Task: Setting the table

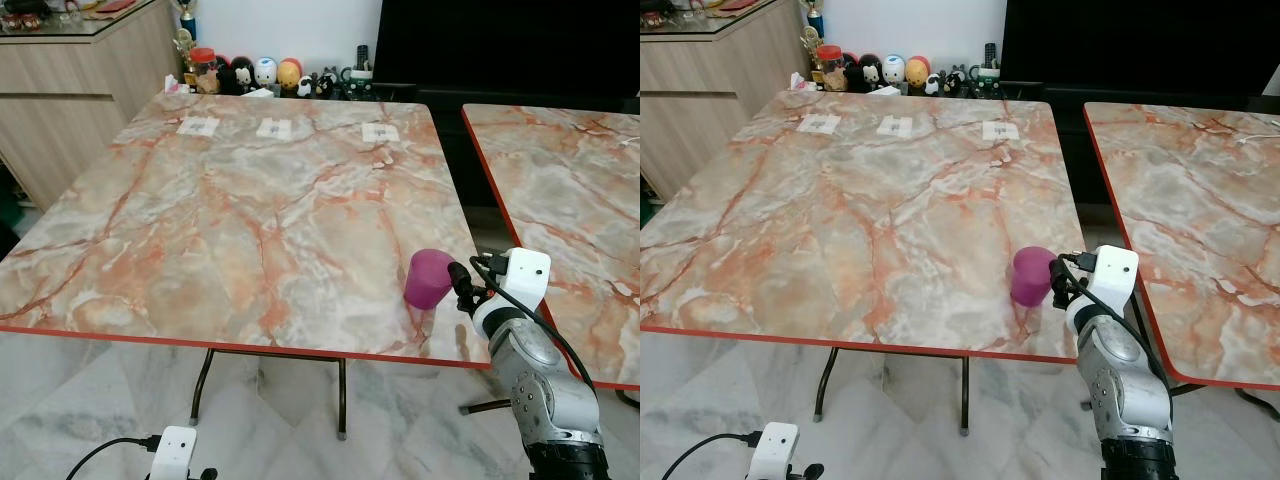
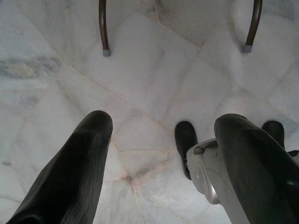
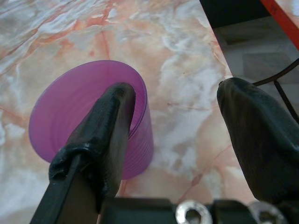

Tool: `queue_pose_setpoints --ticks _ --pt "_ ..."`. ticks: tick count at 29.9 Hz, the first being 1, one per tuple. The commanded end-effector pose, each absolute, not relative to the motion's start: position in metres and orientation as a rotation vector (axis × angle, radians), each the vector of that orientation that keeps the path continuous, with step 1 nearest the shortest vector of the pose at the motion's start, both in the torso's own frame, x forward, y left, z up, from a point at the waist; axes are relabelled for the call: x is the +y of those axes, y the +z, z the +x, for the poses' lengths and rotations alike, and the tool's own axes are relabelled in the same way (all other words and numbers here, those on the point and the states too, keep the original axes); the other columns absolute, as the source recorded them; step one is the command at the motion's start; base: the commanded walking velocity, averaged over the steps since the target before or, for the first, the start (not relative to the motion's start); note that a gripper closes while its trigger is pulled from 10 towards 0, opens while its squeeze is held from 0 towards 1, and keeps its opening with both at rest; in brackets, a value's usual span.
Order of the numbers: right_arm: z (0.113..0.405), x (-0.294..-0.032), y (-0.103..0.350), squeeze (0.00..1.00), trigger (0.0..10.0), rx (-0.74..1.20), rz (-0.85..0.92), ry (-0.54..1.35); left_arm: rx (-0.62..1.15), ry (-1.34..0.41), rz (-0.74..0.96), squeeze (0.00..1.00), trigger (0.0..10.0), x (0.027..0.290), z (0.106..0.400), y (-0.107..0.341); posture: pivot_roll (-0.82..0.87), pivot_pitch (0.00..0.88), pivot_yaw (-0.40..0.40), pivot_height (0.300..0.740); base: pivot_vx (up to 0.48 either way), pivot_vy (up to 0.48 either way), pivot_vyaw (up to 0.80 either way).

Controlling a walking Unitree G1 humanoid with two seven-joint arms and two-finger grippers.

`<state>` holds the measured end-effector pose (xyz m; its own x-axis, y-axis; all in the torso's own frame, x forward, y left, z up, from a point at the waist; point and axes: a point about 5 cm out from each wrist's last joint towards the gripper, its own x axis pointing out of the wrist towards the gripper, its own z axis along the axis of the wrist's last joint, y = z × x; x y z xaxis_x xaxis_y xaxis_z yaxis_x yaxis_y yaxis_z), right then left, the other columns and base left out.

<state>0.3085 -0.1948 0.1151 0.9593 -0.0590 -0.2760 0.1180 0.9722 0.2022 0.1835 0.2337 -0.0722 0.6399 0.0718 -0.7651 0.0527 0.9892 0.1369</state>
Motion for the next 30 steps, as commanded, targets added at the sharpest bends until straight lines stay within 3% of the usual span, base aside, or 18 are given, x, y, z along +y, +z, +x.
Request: queue_pose_setpoints --ticks 1,20,30 --pt "0.309 -0.194 0.115 0.00 10.0 0.285 0.226 -0.092 0.895 -0.003 0.165 0.00 10.0 0.231 0.181 -0.074 0.09 0.000 -0.041 0.740 0.000 0.000 0.00" --pt "0.328 -0.187 0.138 0.00 10.0 0.198 0.314 -0.079 0.890 0.007 0.166 0.00 10.0 0.232 0.182 -0.074 0.09 0.023 -0.030 0.740 0.000 0.000 0.00" --pt "0.333 -0.215 0.164 0.00 10.0 0.176 0.355 -0.056 0.889 0.009 0.170 0.00 10.0 0.235 0.185 -0.072 0.05 0.053 -0.014 0.740 0.000 0.000 0.00"
